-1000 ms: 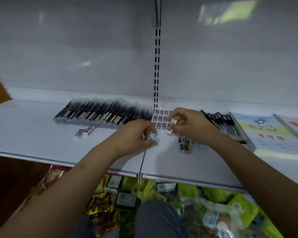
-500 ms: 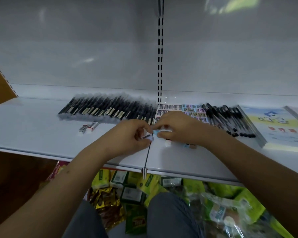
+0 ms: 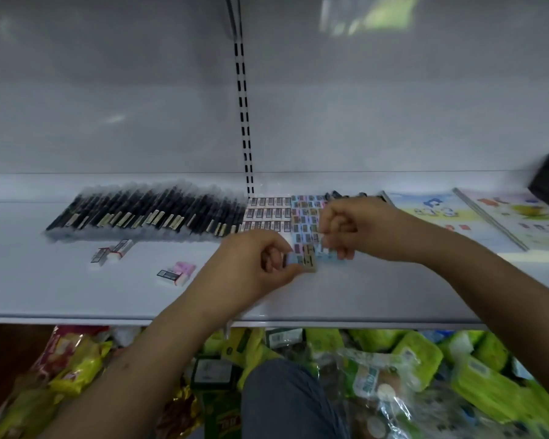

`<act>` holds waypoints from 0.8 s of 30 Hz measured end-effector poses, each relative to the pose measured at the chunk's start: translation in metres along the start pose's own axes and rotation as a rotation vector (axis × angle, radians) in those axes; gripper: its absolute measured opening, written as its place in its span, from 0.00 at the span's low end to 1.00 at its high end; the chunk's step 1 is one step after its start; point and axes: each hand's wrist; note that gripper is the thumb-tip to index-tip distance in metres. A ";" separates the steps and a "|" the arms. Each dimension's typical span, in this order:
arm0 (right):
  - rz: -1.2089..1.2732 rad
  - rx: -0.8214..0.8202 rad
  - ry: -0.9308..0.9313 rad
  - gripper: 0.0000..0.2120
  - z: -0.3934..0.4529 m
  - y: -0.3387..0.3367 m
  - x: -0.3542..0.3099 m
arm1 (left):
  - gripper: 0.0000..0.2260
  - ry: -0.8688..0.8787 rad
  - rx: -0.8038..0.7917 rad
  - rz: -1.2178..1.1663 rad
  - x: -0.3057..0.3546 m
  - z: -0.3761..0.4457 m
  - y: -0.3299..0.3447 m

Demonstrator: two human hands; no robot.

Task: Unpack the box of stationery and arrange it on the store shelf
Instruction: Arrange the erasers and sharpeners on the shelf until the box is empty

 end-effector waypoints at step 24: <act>-0.238 0.367 -0.124 0.06 -0.028 0.032 0.013 | 0.08 0.063 0.238 0.137 -0.038 -0.016 -0.017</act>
Point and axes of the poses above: each hand's wrist, its own z-axis towards the middle knuckle, its own y-axis out of the palm, x = y × z, and after that the axes turned 4 degrees about x, right-handed
